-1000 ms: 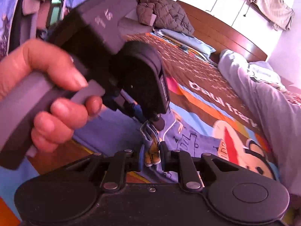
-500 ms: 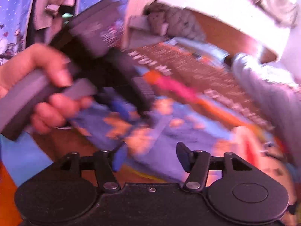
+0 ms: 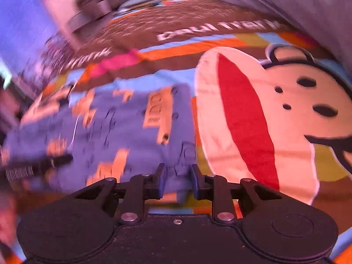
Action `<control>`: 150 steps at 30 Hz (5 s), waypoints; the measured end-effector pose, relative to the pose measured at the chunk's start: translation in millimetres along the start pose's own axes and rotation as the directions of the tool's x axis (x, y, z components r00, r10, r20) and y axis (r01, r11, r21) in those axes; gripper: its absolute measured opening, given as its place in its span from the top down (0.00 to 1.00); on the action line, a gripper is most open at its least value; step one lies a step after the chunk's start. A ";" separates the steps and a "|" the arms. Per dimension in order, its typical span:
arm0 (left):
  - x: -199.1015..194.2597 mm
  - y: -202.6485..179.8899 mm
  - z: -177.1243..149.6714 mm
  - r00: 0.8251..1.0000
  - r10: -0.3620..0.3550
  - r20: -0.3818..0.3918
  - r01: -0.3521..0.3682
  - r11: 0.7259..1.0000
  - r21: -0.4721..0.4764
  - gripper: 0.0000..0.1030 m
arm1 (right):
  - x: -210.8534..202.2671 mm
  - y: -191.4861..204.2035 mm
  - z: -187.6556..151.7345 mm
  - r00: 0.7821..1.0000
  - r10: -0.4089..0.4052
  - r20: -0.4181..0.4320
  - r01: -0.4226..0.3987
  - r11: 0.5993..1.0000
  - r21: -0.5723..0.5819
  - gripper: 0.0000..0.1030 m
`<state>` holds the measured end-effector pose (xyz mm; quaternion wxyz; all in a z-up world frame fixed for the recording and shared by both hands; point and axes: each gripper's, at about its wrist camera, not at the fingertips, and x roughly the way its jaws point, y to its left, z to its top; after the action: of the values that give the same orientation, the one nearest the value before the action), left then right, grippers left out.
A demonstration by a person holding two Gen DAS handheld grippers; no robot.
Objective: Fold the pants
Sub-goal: 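Open both grippers and release the pants onto the bed, then grasp the elastic waistband of the pants with the left gripper, then lift the waistband with the left gripper and fold it over the pants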
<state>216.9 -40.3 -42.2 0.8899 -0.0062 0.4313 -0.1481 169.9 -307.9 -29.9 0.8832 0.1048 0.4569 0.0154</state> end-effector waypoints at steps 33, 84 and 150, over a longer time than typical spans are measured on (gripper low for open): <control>2.8 1.9 -13.2 0.999 0.008 0.040 -0.006 1.000 -0.029 0.01 | -22.9 43.9 -43.7 0.975 -0.216 0.053 0.209 0.803 -0.558 1.00; -81.9 206.7 -45.6 0.960 0.024 0.279 0.185 0.693 -0.696 0.13 | 41.0 121.1 -2.2 0.989 0.114 0.089 -0.103 0.987 -0.122 0.28; -41.6 186.7 -41.7 0.930 0.180 0.321 0.121 0.675 -0.728 0.20 | 45.8 145.3 -9.5 0.995 0.078 0.055 -0.063 0.970 -0.235 0.01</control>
<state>208.8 154.2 -62.5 0.8777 -0.3845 0.2803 0.0568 198.8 -158.5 -43.1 0.9024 0.0174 0.4195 0.0970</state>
